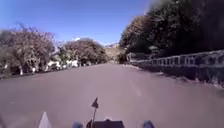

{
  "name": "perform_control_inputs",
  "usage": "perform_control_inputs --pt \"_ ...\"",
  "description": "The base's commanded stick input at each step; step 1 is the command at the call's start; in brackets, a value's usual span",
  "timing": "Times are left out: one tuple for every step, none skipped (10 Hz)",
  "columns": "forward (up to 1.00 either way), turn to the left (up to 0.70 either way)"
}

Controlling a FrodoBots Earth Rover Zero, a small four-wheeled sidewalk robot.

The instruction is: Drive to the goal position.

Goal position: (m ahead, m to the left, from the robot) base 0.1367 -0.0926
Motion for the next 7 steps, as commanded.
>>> perform_control_inputs --pt "0.5 -0.13" --pt "0.5 -0.2" --pt "0.5 -0.31" --pt "0.5 -0.42" --pt "0.5 -0.5" --pt "0.5 -0.5" --pt "0.5 -0.5"
